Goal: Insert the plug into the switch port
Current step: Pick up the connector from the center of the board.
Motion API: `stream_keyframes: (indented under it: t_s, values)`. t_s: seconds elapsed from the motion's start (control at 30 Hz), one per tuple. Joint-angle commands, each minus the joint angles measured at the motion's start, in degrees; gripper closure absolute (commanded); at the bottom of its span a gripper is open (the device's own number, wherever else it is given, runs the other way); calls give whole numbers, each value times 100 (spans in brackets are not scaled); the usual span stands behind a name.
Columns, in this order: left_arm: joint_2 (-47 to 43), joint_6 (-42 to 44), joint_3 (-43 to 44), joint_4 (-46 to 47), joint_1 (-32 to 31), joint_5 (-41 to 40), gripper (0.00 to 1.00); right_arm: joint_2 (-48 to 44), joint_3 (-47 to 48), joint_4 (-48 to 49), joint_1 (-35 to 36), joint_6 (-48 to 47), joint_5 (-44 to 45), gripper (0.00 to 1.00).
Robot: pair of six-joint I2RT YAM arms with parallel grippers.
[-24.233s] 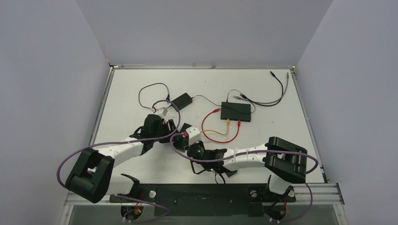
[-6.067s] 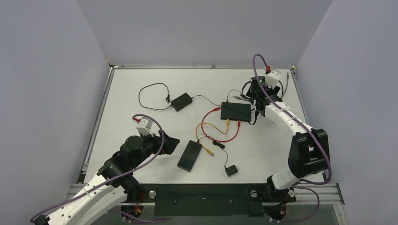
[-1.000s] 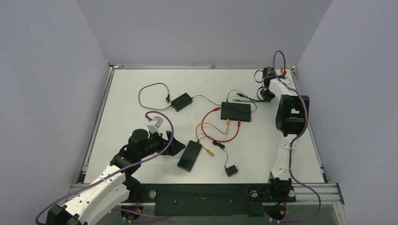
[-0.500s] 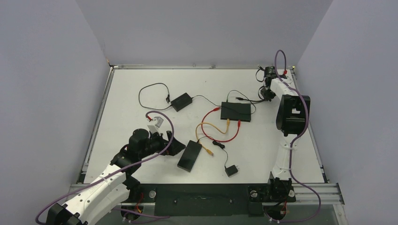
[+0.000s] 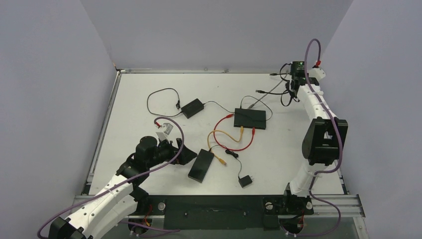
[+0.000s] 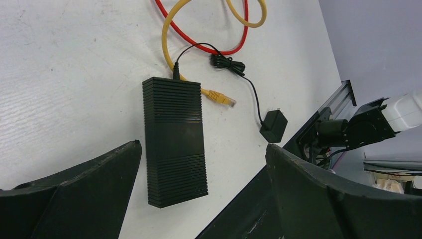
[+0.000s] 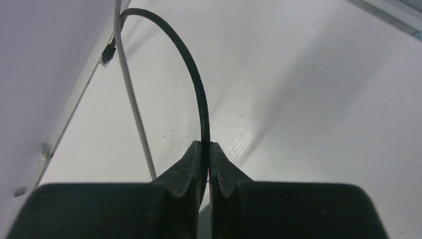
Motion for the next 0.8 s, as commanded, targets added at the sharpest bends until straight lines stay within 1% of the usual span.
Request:
stream_keyframes:
  t_s: [0.0,0.1,0.17,0.37,0.53,0.77]
  values:
    - [-173,-69,330,38,40,179,4,-787,-542,482,50,-124,302,100]
    - [-303,-121,315,-30,40,223,4,-1209,-958,662,92,-191,204,100]
    - [-403,-126,313,-129,40,199,4,-1651,-1212,732,139,-298,191,100]
    - [-727,-136,336,-392,48,152,4,-2816,-1974,788,550,-535,212,100]
    - [-969,-157,376,-563,49,154,4,-3816,-2489,660,1214,-816,746,100]
    - [-1182,-106,522,-897,49,216,4,-5191,-3095,227,1794,-971,801,100]
